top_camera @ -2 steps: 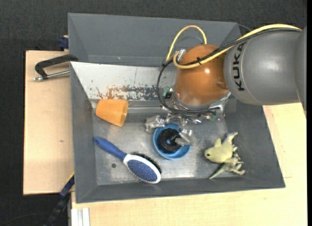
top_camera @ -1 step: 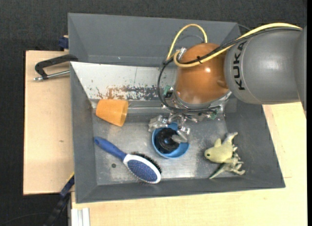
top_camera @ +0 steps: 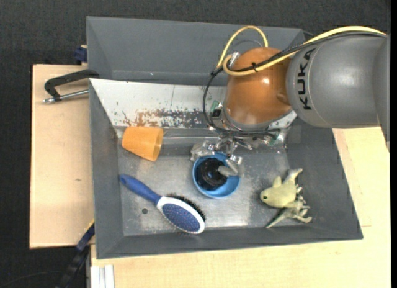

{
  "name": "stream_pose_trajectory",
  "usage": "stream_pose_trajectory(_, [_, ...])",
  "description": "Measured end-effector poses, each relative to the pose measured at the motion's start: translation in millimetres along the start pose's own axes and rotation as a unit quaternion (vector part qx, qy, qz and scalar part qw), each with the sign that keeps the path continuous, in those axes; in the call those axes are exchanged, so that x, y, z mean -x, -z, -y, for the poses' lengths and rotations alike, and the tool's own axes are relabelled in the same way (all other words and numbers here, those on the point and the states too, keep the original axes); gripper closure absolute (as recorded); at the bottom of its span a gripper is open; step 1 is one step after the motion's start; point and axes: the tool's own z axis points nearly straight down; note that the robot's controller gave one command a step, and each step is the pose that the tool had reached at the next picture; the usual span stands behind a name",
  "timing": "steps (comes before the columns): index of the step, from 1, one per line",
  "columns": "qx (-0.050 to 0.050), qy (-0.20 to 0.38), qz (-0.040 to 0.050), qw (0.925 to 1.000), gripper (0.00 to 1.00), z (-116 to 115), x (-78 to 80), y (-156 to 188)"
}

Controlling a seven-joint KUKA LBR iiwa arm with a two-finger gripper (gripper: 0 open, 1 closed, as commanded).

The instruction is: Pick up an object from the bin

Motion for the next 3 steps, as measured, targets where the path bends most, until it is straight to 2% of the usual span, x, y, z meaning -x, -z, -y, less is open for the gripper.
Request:
stream_pose_trajectory(1, [-0.005,0.052,0.0014,0.9986,1.0,-40,10.1,1])
stream_pose_trajectory(2, [-0.003,0.038,0.0025,0.9993,1.0,-5,10.7,-3])
stream_pose_trajectory(3, [-0.004,0.032,0.0035,0.9995,1.0,-17,11.8,81])
